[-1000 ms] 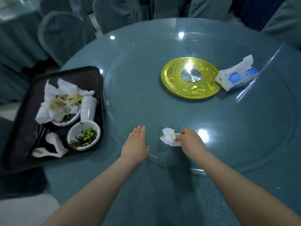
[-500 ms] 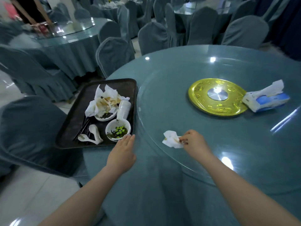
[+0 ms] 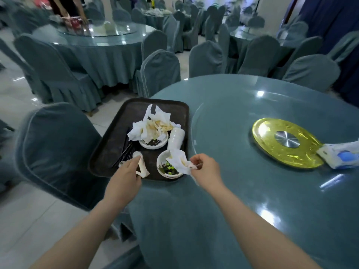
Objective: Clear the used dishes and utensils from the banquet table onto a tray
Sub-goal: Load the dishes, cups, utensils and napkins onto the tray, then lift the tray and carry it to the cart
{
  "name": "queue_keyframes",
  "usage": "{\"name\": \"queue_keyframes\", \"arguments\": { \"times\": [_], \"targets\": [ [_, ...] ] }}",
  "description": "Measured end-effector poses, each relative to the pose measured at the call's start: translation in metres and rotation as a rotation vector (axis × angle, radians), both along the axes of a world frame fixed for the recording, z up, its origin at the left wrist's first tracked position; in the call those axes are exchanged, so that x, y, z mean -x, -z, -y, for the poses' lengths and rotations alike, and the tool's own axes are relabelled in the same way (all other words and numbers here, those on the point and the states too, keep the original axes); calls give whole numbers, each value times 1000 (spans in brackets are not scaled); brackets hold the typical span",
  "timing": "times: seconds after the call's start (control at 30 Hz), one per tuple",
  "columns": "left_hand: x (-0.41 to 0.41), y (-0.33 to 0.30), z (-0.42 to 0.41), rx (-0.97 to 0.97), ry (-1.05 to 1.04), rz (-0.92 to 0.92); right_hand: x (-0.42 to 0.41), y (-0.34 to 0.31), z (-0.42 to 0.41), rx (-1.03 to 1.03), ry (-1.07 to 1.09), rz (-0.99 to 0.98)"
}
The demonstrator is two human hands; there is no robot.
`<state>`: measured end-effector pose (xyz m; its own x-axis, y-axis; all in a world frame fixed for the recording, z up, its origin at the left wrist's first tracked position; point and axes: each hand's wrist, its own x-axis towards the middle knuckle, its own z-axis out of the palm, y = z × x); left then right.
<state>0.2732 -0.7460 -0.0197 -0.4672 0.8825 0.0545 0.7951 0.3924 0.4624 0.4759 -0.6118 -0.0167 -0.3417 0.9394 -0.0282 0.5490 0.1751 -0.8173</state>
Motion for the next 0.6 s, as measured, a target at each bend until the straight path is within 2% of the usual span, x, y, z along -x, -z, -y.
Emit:
{"name": "queue_keyframes", "arguments": {
  "times": [0.2,0.33,0.6],
  "targets": [
    [75,-10,12,-48,-73,70,90,-10,0,36,44,6],
    [108,-16,6,-77,-95,114,136,-19,-13,77,99,-61],
    [107,-25,22,-152,-158,242,145,-19,-5,175,-17,-48]
  ]
}}
